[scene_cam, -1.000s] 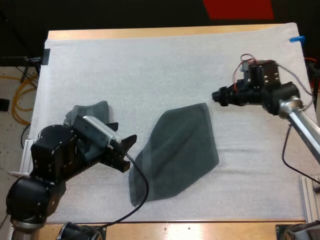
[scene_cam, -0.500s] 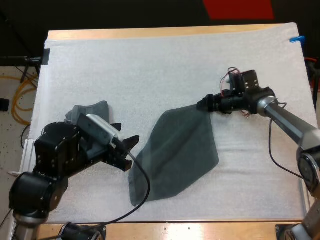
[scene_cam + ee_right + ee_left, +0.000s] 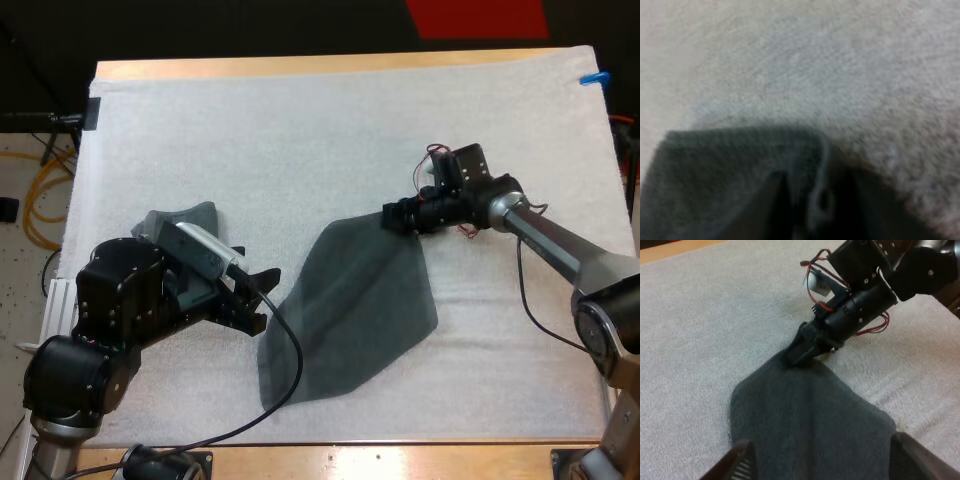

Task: Pick towel from pile fold and stack

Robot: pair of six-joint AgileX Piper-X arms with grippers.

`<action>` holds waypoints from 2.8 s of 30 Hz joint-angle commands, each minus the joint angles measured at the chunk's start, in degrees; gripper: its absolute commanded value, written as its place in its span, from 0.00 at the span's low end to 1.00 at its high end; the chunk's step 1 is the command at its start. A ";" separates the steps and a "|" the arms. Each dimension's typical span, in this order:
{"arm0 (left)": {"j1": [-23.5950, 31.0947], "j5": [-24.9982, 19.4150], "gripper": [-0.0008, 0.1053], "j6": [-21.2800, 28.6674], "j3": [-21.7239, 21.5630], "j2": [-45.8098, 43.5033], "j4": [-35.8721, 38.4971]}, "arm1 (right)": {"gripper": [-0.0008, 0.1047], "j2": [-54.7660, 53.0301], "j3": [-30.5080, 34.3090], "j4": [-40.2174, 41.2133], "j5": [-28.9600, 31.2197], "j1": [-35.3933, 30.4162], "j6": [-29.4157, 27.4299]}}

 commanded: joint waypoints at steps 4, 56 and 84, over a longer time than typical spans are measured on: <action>-0.19 0.32 0.54 -0.42 -0.18 -0.03 -0.22 | 0.01 -2.43 -0.16 8.68 7.35 0.04 -6.56; -17.17 -2.32 0.53 -4.00 -0.37 51.42 -21.21 | 0.01 -23.73 10.05 45.07 33.86 0.04 -22.44; -17.17 1.27 0.01 -4.92 -4.30 56.38 -19.74 | 0.01 -24.53 10.05 43.19 33.86 0.04 -22.98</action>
